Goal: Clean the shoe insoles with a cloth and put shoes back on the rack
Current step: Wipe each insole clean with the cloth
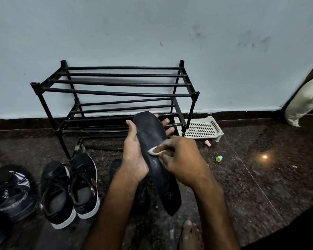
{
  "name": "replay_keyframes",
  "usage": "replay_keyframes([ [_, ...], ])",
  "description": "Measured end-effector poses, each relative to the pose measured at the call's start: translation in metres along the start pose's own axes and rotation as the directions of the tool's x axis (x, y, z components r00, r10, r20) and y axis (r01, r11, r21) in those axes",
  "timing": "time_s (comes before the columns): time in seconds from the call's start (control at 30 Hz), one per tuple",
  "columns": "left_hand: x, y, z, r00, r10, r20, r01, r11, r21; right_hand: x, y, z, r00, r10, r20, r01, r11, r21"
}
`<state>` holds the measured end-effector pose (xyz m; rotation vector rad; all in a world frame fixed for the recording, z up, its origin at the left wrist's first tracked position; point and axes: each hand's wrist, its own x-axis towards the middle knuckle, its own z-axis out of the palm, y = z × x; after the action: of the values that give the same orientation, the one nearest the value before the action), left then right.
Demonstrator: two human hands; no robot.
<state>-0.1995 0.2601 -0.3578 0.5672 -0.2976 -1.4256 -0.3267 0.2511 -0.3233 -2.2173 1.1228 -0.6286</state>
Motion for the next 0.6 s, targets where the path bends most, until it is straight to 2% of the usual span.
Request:
replay_keyframes([
  [0.1,-0.004,-0.002,0.005,0.999,-0.039,0.025,0.039,0.999,0.034,0.01,-0.006,0.005,0.973,-0.032,-0.227,0.008,0.994,-0.107],
  [0.13,-0.005,-0.003,0.006,0.999,-0.048,0.021,0.047,0.998,0.048,0.012,-0.011,0.008,0.968,-0.064,-0.242,0.042,0.995,-0.093],
  [0.2,-0.004,-0.001,0.003,1.0,-0.021,-0.005,0.021,0.999,0.039,0.009,-0.017,0.009,0.989,-0.085,-0.124,0.086,0.996,0.0],
  [0.27,-0.003,0.004,0.001,0.999,0.037,-0.037,-0.037,0.999,0.009,0.002,-0.015,0.008,0.996,-0.085,0.008,0.085,0.996,0.024],
  [0.33,-0.002,0.006,0.003,0.999,0.04,-0.028,-0.041,0.999,-0.012,0.0,-0.008,0.008,0.998,-0.037,-0.042,0.035,0.998,-0.043],
  [0.4,-0.004,0.003,0.006,1.0,0.01,-0.019,-0.011,1.0,-0.015,0.004,-0.007,0.008,0.981,0.027,-0.19,-0.058,0.986,-0.159],
  [0.47,-0.004,-0.001,0.007,1.0,-0.016,-0.014,0.016,1.0,-0.004,0.011,-0.011,0.01,0.962,0.006,-0.274,-0.062,0.979,-0.196],
  [0.53,-0.004,0.0,0.005,1.0,-0.006,-0.021,0.006,1.0,0.019,0.012,-0.014,0.014,0.975,-0.043,-0.218,0.021,0.994,-0.103],
  [0.6,-0.006,0.002,0.003,0.999,0.002,-0.039,-0.001,1.0,0.026,0.007,-0.012,0.015,0.994,-0.066,-0.092,0.067,0.998,0.006],
])
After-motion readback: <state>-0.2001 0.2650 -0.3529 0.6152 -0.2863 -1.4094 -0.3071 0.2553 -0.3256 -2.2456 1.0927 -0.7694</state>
